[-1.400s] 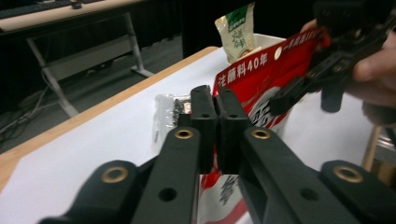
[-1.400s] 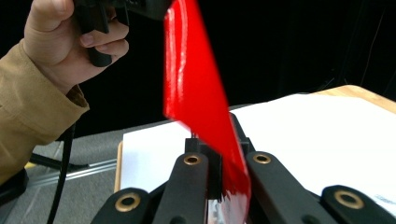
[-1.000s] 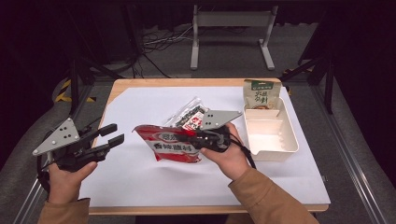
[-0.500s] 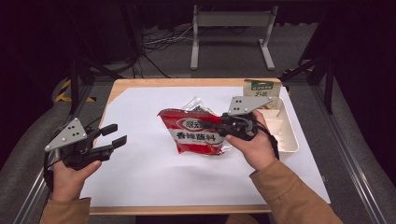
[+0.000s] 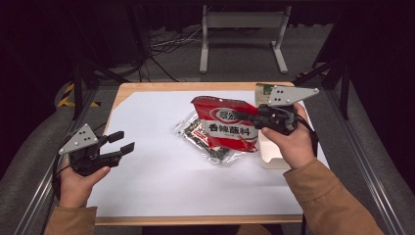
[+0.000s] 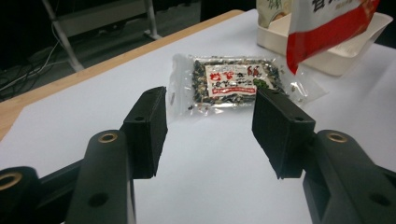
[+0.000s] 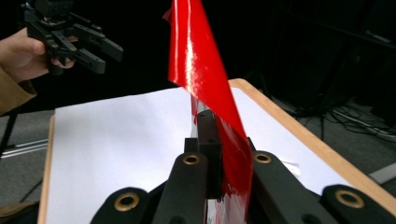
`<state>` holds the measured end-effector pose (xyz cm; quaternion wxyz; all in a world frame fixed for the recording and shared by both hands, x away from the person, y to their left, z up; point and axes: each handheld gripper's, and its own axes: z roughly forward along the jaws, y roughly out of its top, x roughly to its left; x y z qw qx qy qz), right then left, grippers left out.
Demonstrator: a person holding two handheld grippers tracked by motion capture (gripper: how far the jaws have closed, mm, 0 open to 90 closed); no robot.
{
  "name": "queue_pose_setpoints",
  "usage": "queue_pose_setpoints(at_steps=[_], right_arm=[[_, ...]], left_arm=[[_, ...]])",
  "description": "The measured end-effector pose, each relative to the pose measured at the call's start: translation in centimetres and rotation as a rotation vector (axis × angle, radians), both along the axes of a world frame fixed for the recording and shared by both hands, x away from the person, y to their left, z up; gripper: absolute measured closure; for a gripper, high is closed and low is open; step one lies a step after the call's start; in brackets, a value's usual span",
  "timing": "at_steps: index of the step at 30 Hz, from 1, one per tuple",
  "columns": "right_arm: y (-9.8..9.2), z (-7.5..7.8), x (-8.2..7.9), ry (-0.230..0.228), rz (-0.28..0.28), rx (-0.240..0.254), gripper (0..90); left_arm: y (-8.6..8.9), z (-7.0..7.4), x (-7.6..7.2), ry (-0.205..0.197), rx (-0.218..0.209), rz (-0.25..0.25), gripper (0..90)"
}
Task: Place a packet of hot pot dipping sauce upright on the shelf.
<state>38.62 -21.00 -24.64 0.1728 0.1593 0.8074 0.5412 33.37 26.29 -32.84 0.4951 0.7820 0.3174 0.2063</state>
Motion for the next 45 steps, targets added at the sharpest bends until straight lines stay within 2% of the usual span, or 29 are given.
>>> queue_pose_setpoints(at_steps=[6, 16, 21, 33, 39, 45], right_arm=[[-1.4, 0.7, 0.4, -0.038, -0.007, -0.015, 89.0], [-3.9, 1.3, 2.1, -0.035, -0.014, 0.022, 88.9], [-5.5, 1.5, 3.2, -0.04, -0.045, 0.015, 89.0], [-9.1, 1.5, 5.6, -0.072, -0.092, -0.011, 89.0], [-10.8, 1.5, 6.1, -0.088, -0.129, 0.0, 89.0], [-12.1, 1.3, 6.7, -0.095, -0.156, -0.009, 89.0]], left_arm=[[0.2, -0.7, 0.4, 0.019, -0.001, 0.02, 43.3], [0.7, -1.2, 0.8, 0.037, -0.001, 0.038, 41.8], [0.8, -1.6, 0.9, 0.056, -0.007, 0.05, 41.3], [1.1, -2.2, 0.8, 0.062, -0.006, 0.075, 41.4], [1.2, -2.5, 0.7, 0.076, -0.008, 0.083, 41.1], [1.3, -2.6, 0.6, 0.083, -0.014, 0.086, 41.0]])
